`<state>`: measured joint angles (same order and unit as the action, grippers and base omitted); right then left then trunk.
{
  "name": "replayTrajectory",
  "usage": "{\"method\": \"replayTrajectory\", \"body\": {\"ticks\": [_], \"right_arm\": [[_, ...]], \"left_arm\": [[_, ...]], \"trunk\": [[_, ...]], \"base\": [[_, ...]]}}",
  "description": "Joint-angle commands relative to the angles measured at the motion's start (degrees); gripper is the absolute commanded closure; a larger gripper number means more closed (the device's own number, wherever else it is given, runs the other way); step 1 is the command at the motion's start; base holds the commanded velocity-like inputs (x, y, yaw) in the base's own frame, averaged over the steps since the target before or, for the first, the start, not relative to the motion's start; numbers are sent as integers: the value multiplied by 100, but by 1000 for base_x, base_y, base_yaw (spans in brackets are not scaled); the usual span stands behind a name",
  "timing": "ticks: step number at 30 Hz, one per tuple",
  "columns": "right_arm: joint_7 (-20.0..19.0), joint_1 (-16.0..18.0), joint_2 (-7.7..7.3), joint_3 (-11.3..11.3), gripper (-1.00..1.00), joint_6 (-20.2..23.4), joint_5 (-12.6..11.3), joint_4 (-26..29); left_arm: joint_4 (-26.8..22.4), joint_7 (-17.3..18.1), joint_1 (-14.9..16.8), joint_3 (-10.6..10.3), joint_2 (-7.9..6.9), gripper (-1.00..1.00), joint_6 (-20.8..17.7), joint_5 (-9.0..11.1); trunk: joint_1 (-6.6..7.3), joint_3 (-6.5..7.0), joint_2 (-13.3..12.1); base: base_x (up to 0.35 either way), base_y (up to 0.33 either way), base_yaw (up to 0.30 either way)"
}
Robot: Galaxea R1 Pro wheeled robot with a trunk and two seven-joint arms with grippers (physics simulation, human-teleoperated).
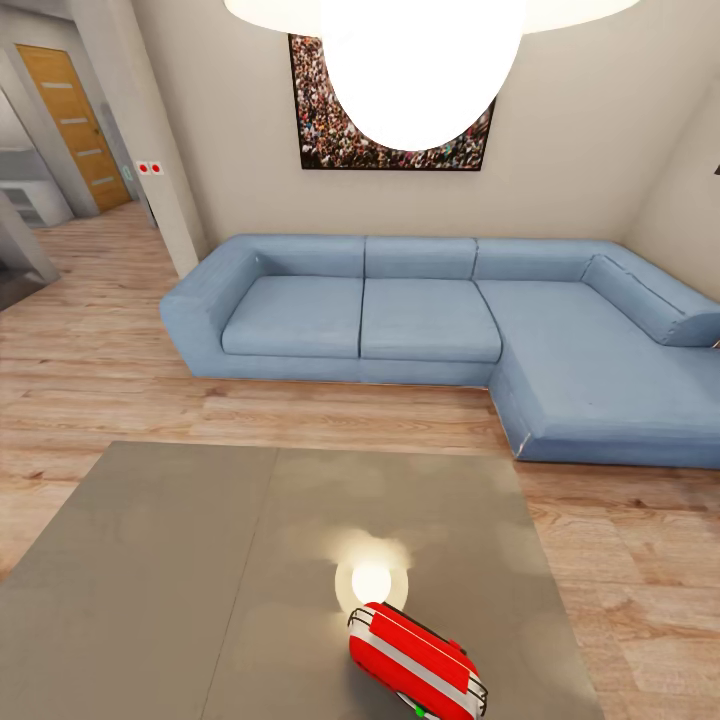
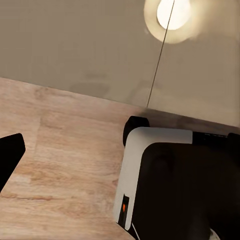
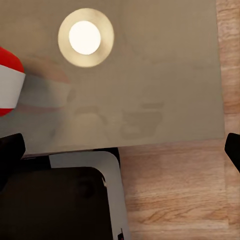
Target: Turn on the radio receiver that's on the table in the living room.
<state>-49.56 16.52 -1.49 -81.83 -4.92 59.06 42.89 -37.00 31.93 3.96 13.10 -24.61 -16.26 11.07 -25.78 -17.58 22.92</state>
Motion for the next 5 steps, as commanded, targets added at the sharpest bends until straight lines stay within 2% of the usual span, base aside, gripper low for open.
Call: {"method": "replayTrajectory", "body": {"ticks": [1, 5], "right_arm": [[0, 0, 0, 0, -100, 0, 0, 0], [-1, 0, 0, 0, -100, 0, 0, 0]], "left_arm": [[0, 1, 0, 0, 0, -100, 0, 0], [0, -2, 0, 0, 0, -100, 0, -1]], "trunk": [[0, 0, 0], [0, 0, 0]], "base": [[0, 0, 0], [0, 0, 0]]}}
